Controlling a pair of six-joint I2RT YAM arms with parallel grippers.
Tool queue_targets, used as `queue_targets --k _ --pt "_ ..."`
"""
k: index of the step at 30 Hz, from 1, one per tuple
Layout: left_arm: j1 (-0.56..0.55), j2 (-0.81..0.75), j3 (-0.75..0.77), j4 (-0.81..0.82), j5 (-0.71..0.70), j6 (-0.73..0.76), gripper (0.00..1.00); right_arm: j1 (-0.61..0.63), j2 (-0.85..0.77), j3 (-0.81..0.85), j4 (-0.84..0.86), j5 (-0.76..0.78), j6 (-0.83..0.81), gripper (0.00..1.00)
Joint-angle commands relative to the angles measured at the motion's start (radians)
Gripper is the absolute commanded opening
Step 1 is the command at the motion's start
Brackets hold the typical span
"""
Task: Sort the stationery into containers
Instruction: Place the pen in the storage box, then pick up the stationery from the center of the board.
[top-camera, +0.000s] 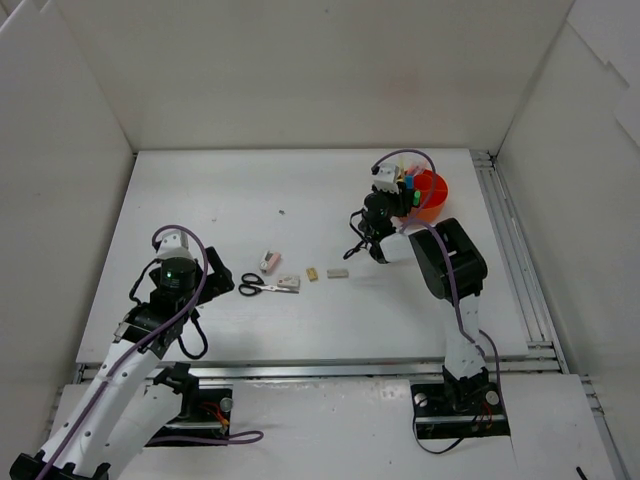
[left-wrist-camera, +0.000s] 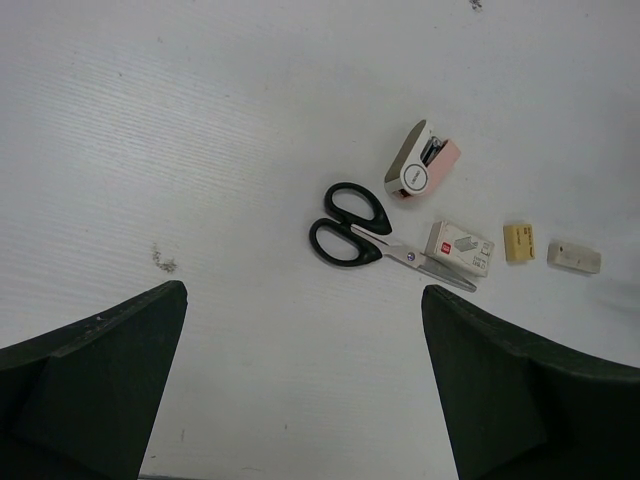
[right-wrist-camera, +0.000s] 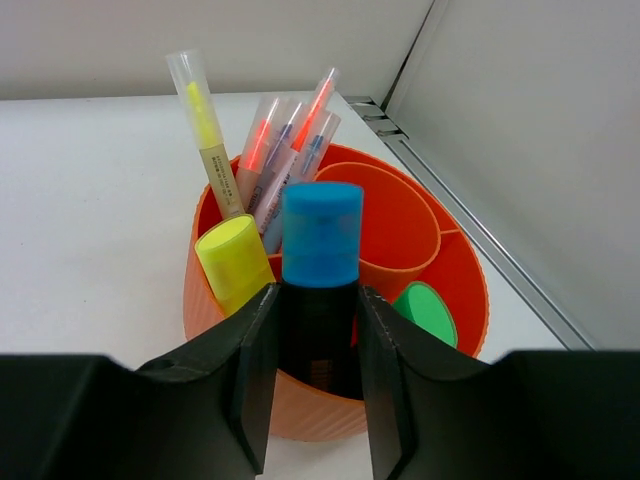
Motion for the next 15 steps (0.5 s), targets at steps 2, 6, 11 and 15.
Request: queue_targets --k 2,6,11,15 --pt "-0.003 -0.005 0.058 0.021 -0.018 0.013 1.00 0.017 -0.057 -0.030 0.391 0.080 0.000 0.39" --pt "-0.003 -0.011 0.054 0.018 -0.013 0.012 1.00 0.023 -0.090 -0.037 0.348 0.085 0.013 0.54" --pt "-0.003 -0.026 0.052 0.013 -0.006 0.010 1.00 0.030 -0.156 -0.034 0.310 0.078 0.020 0.63" --pt "-0.003 -0.038 0.055 0.016 0.005 0.015 1.00 0.037 -0.239 -0.036 0.187 0.028 0.078 0.77"
